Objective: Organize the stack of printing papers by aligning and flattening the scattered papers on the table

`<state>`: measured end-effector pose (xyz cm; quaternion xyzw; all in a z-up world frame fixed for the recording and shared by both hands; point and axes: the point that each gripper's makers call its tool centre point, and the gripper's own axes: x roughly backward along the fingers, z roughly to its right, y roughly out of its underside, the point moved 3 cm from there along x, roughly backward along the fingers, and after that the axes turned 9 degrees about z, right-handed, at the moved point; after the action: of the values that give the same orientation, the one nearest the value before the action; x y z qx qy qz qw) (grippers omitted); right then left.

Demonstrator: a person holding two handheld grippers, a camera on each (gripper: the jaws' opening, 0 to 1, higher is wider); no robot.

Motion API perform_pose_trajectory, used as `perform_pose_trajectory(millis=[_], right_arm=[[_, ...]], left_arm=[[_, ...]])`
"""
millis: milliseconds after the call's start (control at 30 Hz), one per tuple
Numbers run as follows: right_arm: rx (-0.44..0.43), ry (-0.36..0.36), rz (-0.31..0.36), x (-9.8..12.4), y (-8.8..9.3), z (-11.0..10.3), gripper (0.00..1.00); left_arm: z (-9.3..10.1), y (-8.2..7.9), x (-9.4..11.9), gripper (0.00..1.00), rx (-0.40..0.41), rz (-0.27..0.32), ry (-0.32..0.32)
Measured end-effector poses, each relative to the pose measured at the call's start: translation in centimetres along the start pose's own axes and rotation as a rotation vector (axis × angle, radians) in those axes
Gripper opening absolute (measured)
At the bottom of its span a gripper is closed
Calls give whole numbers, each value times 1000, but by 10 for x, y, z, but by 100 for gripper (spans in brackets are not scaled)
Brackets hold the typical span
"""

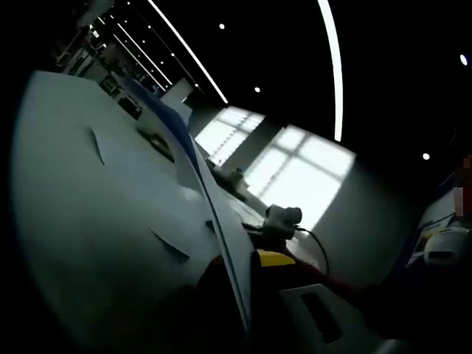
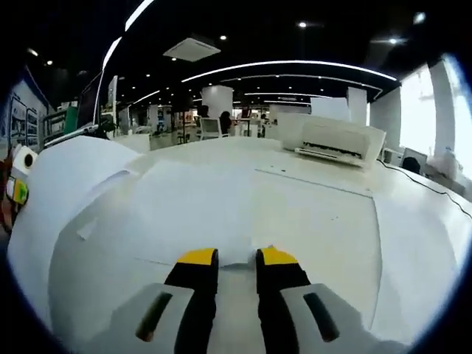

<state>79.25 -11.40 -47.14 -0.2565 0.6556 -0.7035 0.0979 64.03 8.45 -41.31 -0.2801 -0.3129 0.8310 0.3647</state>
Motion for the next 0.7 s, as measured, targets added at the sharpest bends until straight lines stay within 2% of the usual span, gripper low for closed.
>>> perform_pose_trajectory(millis=[400, 500, 600, 700], right_arm=[[-53, -8, -9, 3, 0, -1, 0], [-32, -17, 7, 5, -2, -4, 0], [57, -34, 39, 3, -7, -4, 0], [60, -34, 64, 6, -10, -8, 0]], left_arm=[[-1, -1, 0, 7, -1, 0, -1], [0, 0, 0, 7, -2, 0, -1], [1, 1, 0, 7, -2, 0, 0], [1, 1, 0, 7, -1, 0, 0]])
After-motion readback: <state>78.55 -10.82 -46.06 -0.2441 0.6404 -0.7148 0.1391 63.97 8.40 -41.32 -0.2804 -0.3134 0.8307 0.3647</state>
